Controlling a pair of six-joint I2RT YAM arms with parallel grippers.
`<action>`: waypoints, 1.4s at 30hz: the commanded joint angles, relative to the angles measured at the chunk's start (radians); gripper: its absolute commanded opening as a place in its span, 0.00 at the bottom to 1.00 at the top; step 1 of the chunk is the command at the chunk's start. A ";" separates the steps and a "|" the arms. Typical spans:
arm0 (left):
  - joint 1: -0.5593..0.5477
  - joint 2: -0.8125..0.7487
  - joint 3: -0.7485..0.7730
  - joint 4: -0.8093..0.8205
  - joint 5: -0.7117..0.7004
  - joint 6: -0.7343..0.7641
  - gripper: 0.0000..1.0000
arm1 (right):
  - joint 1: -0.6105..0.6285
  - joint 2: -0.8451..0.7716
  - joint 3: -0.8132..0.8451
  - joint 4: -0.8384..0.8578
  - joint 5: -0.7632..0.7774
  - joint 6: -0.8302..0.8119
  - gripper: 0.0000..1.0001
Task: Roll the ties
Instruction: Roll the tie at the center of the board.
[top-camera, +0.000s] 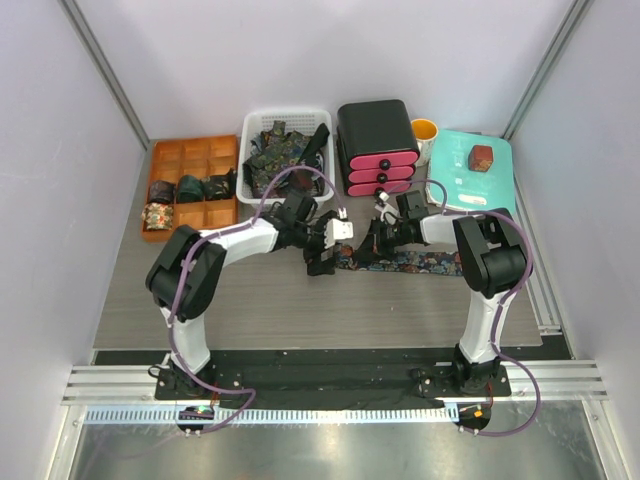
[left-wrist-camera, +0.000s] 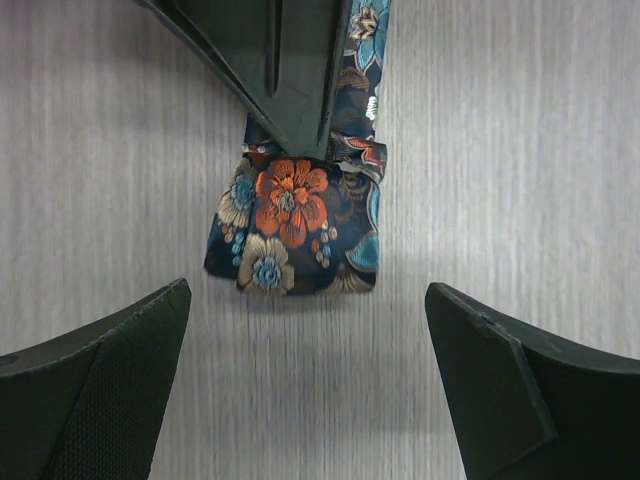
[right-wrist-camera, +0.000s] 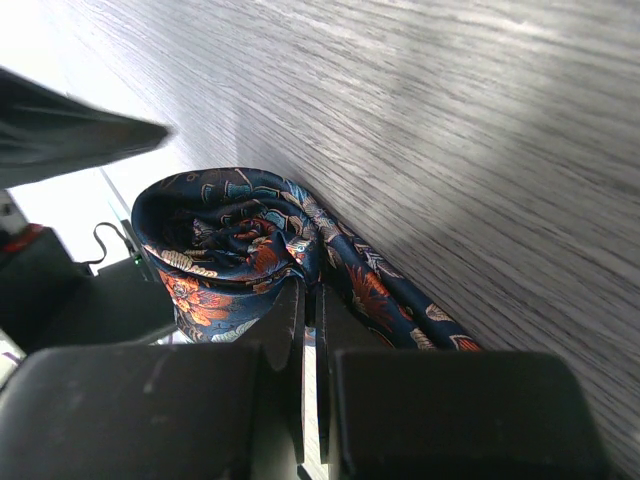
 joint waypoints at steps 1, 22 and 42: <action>-0.007 0.046 0.041 0.094 -0.035 0.006 1.00 | 0.018 0.053 -0.013 -0.017 0.134 -0.049 0.01; -0.067 0.084 0.131 0.083 0.031 -0.013 0.52 | 0.043 0.057 -0.033 0.036 0.129 0.015 0.01; -0.136 0.279 0.328 -0.374 -0.114 0.139 0.35 | -0.034 -0.089 0.005 -0.121 -0.001 0.023 0.31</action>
